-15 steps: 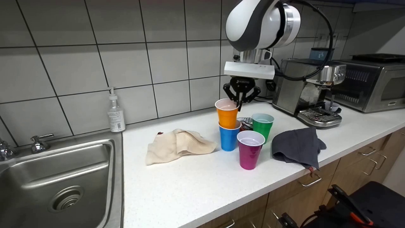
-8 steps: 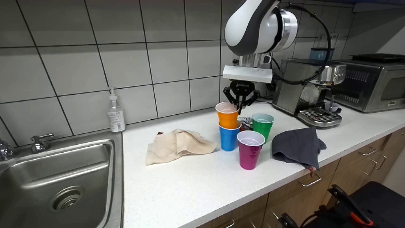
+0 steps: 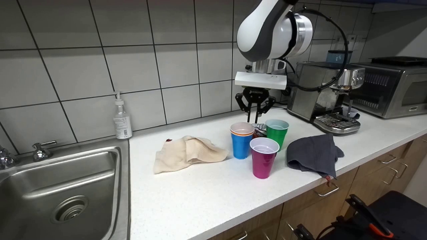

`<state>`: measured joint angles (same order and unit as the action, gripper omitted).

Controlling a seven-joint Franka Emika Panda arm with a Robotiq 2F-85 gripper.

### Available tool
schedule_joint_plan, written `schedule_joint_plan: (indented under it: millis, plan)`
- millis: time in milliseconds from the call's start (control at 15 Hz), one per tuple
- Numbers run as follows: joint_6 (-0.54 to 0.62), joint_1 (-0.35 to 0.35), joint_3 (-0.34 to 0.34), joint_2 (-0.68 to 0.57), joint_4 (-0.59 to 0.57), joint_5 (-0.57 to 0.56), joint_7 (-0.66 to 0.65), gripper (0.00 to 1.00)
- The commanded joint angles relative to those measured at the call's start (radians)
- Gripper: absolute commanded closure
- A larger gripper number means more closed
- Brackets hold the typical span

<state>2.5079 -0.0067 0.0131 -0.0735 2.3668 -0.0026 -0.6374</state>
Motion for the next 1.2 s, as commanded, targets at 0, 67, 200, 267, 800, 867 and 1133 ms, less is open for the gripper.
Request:
schedule_joint_plan:
  millis: [0, 67, 200, 267, 800, 867, 1133]
  plan:
    - [-0.036, 0.023, -0.008, 0.017, -0.012, -0.023, -0.02, 0.43]
    - [-0.035, 0.028, -0.005, 0.029, -0.005, -0.024, -0.012, 0.35]
    - [-0.032, 0.038, -0.003, 0.048, 0.007, -0.039, -0.012, 0.19]
    - [-0.035, 0.041, -0.001, 0.06, 0.011, -0.039, -0.004, 0.13]
    - [-0.113, 0.044, 0.014, 0.195, 0.079, -0.053, 0.134, 0.0]
    - [-0.127, 0.044, 0.017, 0.216, 0.093, -0.055, 0.155, 0.0]
    - [-0.183, 0.045, 0.038, 0.288, 0.137, -0.053, 0.219, 0.0]
